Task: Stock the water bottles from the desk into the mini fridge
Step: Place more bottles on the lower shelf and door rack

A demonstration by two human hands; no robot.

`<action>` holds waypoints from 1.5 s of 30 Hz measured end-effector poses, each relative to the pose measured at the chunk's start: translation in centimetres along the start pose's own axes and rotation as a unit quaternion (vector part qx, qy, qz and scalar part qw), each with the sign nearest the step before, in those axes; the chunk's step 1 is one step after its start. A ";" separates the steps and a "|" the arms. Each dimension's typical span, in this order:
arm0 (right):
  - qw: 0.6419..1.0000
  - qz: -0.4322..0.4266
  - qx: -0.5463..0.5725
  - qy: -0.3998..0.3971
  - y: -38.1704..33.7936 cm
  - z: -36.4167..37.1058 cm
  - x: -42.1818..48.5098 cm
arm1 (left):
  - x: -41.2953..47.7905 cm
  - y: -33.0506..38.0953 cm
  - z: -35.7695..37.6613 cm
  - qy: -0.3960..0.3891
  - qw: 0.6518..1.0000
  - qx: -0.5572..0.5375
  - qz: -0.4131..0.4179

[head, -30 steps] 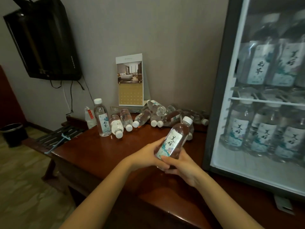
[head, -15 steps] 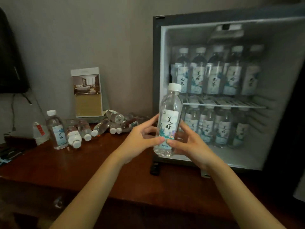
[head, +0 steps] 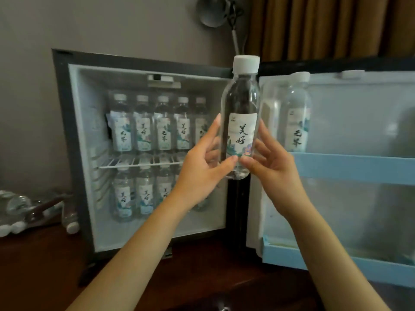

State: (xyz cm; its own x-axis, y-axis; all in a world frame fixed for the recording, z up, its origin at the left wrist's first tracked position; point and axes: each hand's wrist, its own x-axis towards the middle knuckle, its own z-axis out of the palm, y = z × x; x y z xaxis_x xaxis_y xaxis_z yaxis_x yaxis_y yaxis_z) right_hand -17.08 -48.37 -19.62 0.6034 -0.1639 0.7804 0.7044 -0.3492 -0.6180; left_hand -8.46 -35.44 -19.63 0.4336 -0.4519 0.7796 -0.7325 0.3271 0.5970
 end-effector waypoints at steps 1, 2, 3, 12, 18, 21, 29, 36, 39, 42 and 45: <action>1.000 -0.009 -0.014 0.017 -0.8 -1.2 -0.1 | 0.6 0.6 1.3 -0.011 1.000 -0.009 0.014; 0.999 -0.017 -0.026 0.032 -1.6 -2.5 -0.3 | 1.2 1.1 2.6 -0.023 0.999 -0.019 0.027; 0.998 -0.026 -0.038 0.045 -2.3 -3.6 -0.4 | 1.8 1.7 3.9 -0.032 0.998 -0.023 0.040; 0.983 -0.042 -0.121 0.129 -5.2 -11.8 -0.3 | 6.4 5.2 12.4 -0.053 0.994 0.043 0.089; 0.974 -0.008 -0.169 0.148 -4.5 -13.5 0.5 | 8.8 5.0 14.3 -0.003 0.967 0.234 0.100; 0.975 0.009 -0.178 0.133 -4.3 -13.8 1.0 | 8.9 4.6 14.3 0.008 0.955 0.277 0.103; 0.966 0.090 -0.237 0.049 -4.5 -14.6 1.7 | 8.8 3.9 14.6 0.026 0.955 0.285 0.082; 0.929 0.174 -0.326 0.005 -4.8 -15.0 2.2 | 8.0 3.5 15.0 0.037 0.944 0.322 0.058; 0.915 0.195 -0.352 -0.005 -5.0 -15.0 2.5 | 7.7 3.4 15.1 0.029 0.937 0.342 0.065; 0.913 0.204 -0.352 -0.014 -5.2 -14.8 2.7 | 7.6 3.4 14.9 0.020 0.940 0.333 0.070; 0.908 0.213 -0.361 -0.019 -5.3 -15.0 2.8 | 7.5 3.3 14.5 0.025 0.950 0.300 0.081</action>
State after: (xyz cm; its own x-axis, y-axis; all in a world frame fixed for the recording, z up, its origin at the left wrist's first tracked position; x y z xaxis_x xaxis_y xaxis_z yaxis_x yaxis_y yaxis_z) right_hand -24.68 -60.80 -12.74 0.7852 -0.3994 0.4731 -0.0162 -0.7771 -0.6292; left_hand -15.26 -49.80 -14.58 0.3037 -0.3905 0.8691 -0.9524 -0.1503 0.2653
